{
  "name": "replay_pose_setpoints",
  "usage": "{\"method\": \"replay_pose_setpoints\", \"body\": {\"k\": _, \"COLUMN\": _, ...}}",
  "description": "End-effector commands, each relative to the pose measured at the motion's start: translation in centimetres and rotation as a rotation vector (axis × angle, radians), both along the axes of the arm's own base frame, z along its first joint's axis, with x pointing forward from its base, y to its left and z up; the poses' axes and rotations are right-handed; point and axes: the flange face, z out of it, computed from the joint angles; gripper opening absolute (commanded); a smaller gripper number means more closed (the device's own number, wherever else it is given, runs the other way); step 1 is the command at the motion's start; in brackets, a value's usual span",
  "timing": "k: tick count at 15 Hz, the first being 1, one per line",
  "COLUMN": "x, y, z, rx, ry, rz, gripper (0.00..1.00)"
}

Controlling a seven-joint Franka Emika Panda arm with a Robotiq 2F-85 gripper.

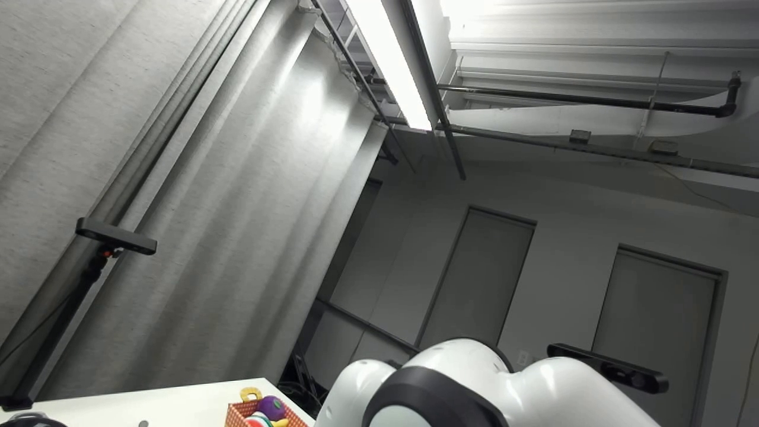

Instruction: Put a plush toy in the black pot

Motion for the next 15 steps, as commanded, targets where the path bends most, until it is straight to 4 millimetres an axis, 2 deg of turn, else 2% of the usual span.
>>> {"method": "replay_pose_setpoints", "body": {"k": 1, "x": 0.2, "y": -1.1, "z": -0.3, "rx": 0.034, "ry": -0.018, "rz": -0.031, "gripper": 0.16}}
{"method": "replay_pose_setpoints", "body": {"k": 7, "x": 0.0, "y": -2.8, "z": -0.8, "rx": 0.103, "ry": -0.027, "rz": -0.067, "gripper": 0.16}}
{"method": "replay_pose_setpoints", "body": {"k": 15, "x": 0.9, "y": -4.7, "z": -2.1, "rx": 0.241, "ry": -0.007, "rz": -0.087, "gripper": 0.16}}
